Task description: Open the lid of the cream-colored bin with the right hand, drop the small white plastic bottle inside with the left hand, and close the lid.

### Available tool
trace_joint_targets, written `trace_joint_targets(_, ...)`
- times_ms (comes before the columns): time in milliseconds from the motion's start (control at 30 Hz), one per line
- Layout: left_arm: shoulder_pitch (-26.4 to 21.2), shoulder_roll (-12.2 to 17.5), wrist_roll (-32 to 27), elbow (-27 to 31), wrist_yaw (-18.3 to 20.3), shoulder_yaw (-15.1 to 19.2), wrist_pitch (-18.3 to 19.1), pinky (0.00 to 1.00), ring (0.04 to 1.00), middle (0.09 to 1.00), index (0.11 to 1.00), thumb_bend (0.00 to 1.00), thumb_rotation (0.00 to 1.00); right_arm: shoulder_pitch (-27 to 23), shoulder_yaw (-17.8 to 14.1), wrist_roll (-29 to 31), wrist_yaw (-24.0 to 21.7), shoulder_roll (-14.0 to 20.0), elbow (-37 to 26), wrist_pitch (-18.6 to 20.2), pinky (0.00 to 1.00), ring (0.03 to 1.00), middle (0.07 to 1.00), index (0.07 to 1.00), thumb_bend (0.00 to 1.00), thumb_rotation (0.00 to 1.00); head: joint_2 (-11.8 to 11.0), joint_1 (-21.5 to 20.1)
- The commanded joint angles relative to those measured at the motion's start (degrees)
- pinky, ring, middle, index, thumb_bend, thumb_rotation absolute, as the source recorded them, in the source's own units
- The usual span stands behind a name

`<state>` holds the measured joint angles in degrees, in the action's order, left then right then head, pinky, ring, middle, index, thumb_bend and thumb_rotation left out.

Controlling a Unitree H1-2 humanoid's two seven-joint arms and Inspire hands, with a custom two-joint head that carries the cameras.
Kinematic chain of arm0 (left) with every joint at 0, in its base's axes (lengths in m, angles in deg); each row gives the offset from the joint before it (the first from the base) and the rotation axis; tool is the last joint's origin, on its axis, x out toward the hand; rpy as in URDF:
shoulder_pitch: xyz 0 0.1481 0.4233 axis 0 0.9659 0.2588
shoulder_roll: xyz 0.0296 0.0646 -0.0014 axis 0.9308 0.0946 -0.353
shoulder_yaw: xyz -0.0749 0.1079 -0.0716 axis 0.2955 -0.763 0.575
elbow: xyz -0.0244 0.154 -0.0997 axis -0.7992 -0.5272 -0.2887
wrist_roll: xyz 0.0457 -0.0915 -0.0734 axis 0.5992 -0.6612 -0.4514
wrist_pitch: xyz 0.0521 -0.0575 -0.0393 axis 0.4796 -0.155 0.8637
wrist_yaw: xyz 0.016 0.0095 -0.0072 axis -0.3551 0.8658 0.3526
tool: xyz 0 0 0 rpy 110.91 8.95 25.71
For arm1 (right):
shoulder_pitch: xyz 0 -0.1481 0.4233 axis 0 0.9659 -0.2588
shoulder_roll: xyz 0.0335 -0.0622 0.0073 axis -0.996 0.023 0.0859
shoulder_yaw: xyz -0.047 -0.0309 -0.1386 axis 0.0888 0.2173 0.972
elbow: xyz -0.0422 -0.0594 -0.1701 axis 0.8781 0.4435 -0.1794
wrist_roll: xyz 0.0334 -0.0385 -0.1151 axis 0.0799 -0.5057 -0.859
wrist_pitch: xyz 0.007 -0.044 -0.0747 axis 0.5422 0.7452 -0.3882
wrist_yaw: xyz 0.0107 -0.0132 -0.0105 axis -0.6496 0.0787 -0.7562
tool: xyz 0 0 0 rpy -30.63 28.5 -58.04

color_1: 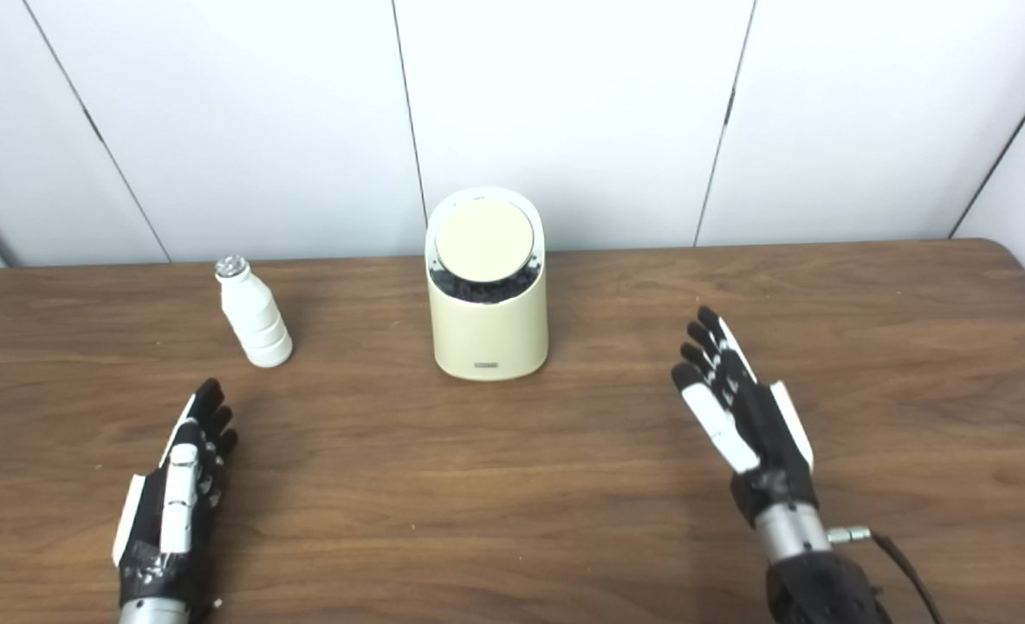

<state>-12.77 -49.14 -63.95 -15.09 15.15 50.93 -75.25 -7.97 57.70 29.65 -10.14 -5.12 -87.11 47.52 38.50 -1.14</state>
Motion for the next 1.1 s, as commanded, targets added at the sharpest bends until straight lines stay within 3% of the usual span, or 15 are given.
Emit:
trace_joint_targets(0,0.2,-0.3,0.1,0.4,-0.1,-0.4,-1.7,1.00,1.000,0.996,0.973,0.44,0.91,-3.2,-0.7,0.9,0.0,0.7,-1.7,0.7,0.87,0.930,0.955,0.960,0.76,0.61,0.3,-0.2)
trace_joint_targets(233,0.2,-0.5,-0.3,0.0,0.3,-0.7,-2.8,1.00,0.998,0.992,0.971,0.48,0.89,-10.4,0.4,-1.3,-0.8,3.2,-1.2,3.3,0.91,0.968,0.958,0.949,0.80,0.62,0.5,-0.5)
trace_joint_targets(367,0.4,-0.6,-0.3,0.3,0.5,-1.1,-3.0,1.00,1.000,0.992,0.977,0.47,0.90,-14.7,3.2,-8.1,-0.2,5.7,0.8,2.2,0.90,0.950,0.949,0.940,0.84,0.63,0.5,-0.3)
trace_joint_targets(533,0.5,-0.6,-0.4,0.3,0.6,-1.3,-3.0,1.00,1.000,0.997,0.979,0.44,0.92,-21.4,7.8,-15.6,-1.3,7.2,1.1,7.2,0.90,0.930,0.941,0.943,0.88,0.60,0.6,-0.5)
trace_joint_targets(667,0.7,-1.0,-0.5,0.5,0.3,-1.4,-2.9,1.00,1.000,0.995,0.976,0.44,0.92,-27.1,10.3,-18.7,-2.2,7.2,5.3,6.8,0.88,0.944,0.950,0.947,0.93,0.54,1.1,-0.5)
trace_joint_targets(833,0.9,-1.7,-0.5,0.8,-0.1,-1.5,-2.8,1.00,1.000,0.993,0.973,0.45,0.92,-32.8,13.3,-22.6,-2.9,6.9,10.0,7.4,0.85,0.929,0.943,0.939,0.88,0.45,0.9,0.0)
trace_joint_targets(1067,1.1,-2.2,-0.6,1.1,0.1,-1.8,-2.5,1.00,1.000,0.995,0.981,0.45,0.93,-38.6,16.4,-25.3,-3.3,6.5,18.0,4.9,0.82,0.919,0.940,0.938,0.93,0.45,1.2,0.1)
